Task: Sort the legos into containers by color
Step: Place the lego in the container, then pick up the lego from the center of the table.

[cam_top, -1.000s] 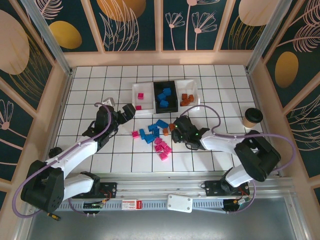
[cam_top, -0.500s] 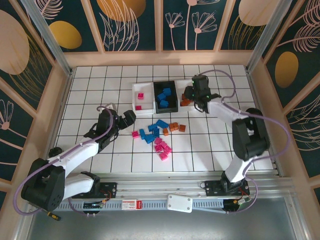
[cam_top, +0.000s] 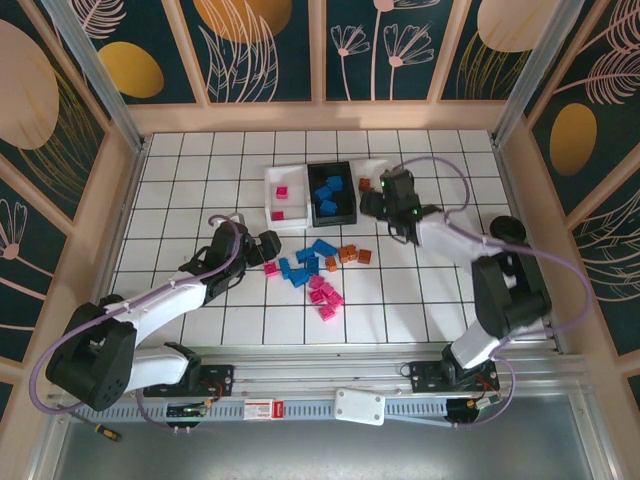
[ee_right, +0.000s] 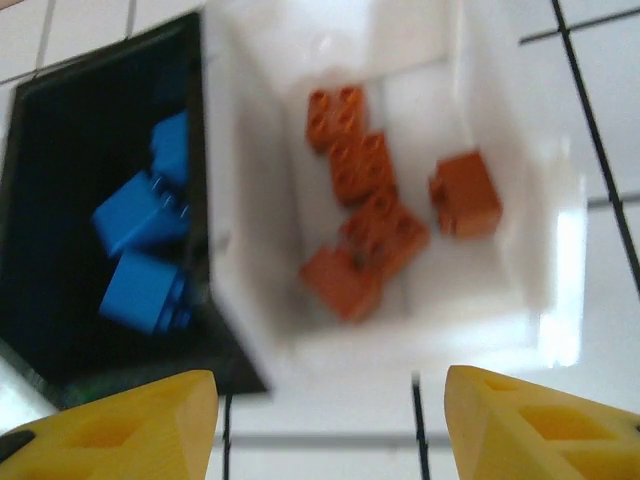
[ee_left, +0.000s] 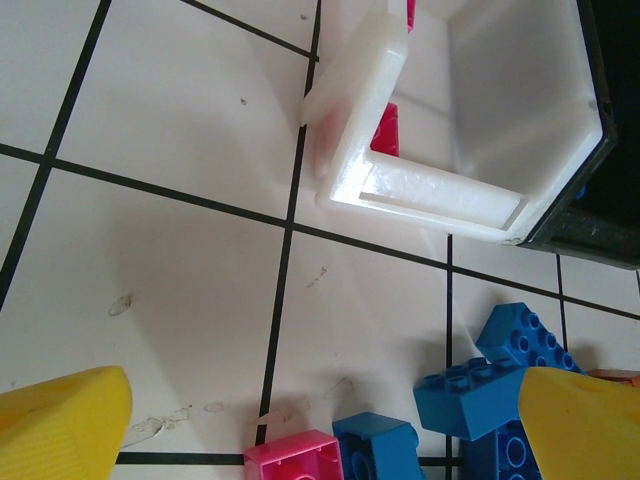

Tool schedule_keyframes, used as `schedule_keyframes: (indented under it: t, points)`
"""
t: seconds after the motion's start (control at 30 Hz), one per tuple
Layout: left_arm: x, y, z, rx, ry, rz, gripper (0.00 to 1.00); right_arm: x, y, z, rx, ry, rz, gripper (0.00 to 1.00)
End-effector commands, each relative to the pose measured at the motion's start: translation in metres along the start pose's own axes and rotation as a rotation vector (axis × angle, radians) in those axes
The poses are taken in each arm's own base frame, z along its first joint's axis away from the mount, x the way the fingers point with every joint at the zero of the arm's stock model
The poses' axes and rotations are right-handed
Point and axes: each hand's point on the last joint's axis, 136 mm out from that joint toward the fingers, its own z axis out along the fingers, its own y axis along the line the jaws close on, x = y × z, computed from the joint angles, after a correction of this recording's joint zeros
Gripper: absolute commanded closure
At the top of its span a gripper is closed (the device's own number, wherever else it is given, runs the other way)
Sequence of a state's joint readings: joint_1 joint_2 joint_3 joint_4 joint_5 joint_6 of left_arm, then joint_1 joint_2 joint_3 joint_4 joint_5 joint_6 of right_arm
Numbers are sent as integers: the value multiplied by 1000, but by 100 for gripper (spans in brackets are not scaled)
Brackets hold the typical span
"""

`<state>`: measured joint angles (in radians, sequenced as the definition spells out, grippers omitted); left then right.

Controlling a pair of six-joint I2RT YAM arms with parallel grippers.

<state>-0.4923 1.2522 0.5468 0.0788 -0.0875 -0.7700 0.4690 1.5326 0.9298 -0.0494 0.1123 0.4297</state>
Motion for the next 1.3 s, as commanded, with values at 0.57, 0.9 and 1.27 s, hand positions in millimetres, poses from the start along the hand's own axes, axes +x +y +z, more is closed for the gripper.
schedule_keyframes:
  t: [0.57,0.9,1.27]
  points:
    - [-4,-7,-3,26,-25,20,1,98,-8,-3,-44,112,42,40]
    - [-4,-5,-1,17,-21,26,1,128,-38,11,89,222,52,48]
    - [-1,-5,2,22,-10,19,1,97,-14,-14,6,113,10,41]
